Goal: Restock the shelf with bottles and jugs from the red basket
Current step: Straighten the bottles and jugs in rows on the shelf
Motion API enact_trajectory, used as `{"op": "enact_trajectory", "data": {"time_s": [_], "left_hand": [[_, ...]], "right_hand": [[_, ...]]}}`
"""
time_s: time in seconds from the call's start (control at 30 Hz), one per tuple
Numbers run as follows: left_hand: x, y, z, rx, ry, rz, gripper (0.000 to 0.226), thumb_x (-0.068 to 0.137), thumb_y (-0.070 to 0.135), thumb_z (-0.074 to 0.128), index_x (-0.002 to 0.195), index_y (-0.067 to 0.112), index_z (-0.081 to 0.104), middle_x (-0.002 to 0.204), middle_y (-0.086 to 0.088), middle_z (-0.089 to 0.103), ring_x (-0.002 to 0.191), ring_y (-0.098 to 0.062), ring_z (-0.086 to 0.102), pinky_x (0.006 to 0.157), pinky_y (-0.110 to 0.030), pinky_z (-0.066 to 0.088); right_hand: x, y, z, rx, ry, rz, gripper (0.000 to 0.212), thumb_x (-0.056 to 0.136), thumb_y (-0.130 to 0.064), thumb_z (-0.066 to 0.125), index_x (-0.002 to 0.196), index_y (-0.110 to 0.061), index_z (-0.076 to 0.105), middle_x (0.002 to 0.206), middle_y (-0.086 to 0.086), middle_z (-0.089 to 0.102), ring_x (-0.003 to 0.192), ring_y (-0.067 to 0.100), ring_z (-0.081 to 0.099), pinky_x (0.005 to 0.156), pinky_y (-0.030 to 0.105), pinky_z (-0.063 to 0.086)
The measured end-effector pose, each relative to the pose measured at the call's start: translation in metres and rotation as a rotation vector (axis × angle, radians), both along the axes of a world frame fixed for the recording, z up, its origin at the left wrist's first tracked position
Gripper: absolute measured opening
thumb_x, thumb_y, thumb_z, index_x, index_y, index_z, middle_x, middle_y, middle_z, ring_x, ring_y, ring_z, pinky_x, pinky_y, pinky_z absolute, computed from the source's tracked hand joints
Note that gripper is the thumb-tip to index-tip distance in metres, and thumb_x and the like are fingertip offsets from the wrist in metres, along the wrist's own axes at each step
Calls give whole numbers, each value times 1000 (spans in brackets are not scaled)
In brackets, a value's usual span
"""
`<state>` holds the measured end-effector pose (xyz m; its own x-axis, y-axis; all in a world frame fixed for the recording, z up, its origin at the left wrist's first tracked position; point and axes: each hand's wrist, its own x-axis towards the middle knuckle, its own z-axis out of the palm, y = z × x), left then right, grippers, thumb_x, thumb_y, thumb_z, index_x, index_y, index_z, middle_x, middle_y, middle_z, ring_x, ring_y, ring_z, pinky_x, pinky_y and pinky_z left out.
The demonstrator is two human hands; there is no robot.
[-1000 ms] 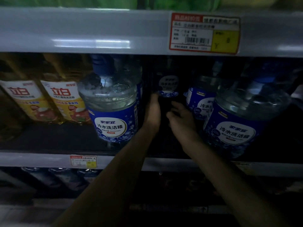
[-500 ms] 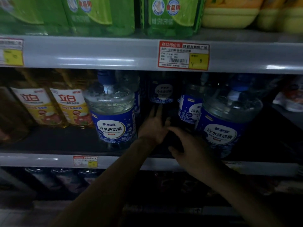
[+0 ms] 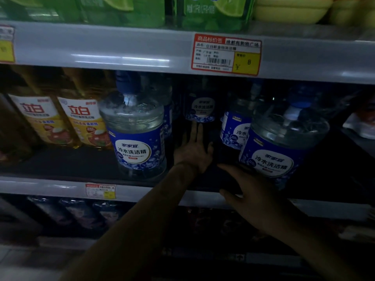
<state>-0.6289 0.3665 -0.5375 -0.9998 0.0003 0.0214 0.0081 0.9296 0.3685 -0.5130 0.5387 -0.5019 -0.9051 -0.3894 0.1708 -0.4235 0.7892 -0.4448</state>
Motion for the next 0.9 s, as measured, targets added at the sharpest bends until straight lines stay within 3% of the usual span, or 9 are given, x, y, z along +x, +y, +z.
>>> {"op": "enact_trajectory", "data": {"time_s": [0.13,0.43,0.6,0.8,0.9], "left_hand": [[-2,0,-1,14,2,22,82,107,59,29,165,22,-15,171,8,-25,162,-25,-1,127,-51,20],[-2,-3,-1,38,35,14,90,103,58,43,166,23,-10,173,7,-21,161,-27,4,124,-50,30],[15,-4,4,-50,44,-26,88,101,56,49,167,29,-3,175,-5,-7,159,-35,11,116,-56,40],[42,-6,18,-107,58,-127,85,98,57,53,165,37,4,175,-6,0,159,-38,8,118,-64,31],[58,-2,30,-96,103,-155,86,98,58,54,165,37,5,175,-6,4,159,-35,8,119,-64,29]], "right_hand": [[3,2,-1,-20,4,6,61,96,-33,67,152,-34,42,153,-9,45,141,11,39,111,20,29],[4,6,0,-40,7,11,58,97,-33,64,151,-34,42,149,-10,48,131,6,45,99,10,33],[9,11,11,-53,41,-6,57,95,-29,67,148,-33,46,141,-5,56,127,12,52,101,26,44],[18,16,27,-70,5,-41,57,92,-35,71,145,-31,50,136,-10,59,123,8,54,103,30,48],[22,23,34,-96,6,-115,45,91,-34,73,134,-26,62,124,-8,65,113,9,60,97,33,52]]}}
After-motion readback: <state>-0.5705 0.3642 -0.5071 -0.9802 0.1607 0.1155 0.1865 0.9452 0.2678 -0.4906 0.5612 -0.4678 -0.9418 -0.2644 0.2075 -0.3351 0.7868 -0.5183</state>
